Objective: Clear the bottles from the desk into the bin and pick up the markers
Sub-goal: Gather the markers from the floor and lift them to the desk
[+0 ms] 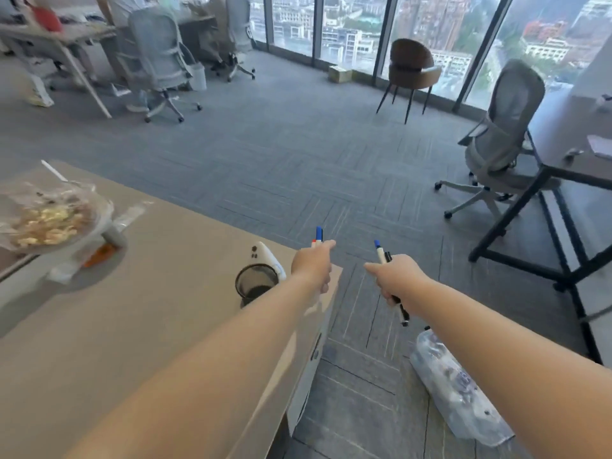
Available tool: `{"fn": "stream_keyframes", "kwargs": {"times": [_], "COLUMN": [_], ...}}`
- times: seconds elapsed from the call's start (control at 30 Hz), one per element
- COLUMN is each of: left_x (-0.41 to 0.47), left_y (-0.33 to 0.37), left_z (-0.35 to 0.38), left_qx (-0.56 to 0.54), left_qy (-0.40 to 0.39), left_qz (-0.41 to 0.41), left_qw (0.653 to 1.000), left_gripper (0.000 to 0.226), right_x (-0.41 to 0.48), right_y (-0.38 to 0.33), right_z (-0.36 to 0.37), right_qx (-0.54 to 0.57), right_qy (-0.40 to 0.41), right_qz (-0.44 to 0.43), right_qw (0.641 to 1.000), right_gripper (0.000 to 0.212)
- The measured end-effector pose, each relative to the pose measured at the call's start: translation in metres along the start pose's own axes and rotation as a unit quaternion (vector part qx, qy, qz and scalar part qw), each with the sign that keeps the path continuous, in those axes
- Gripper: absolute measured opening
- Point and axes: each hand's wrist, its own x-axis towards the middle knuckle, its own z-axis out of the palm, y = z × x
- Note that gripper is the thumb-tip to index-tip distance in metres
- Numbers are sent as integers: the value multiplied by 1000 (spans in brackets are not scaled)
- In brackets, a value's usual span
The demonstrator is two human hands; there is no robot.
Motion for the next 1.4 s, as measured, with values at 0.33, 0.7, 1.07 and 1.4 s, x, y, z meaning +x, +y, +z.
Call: {"fn": "stream_keyframes", "kwargs": {"times": [0.33,0.7,1.07,1.4], "left_x": [31,38,97,101], "left_y": [2,-13,-39,-58], "left_z": [-123,-137,-88,-80], "left_qx": [-129,-338,-350,-414], "left_qy": [111,234,400,381], "left_qz": [91,86,130,194], "left_qw": [981,908,837,803], "left_gripper": [27,18,22,13], "right_x": [-1,50,106,116], "right_y": [-93,-112,-80,-46], "right_z": [116,176,197,206], "right_qx": [1,38,-33,10], "right_qy": [-69,-209,-267,-298], "right_qz": [-144,-97,-240,-278], "right_qw": [987,972,933,913], "right_gripper": [16,21,16,20]}}
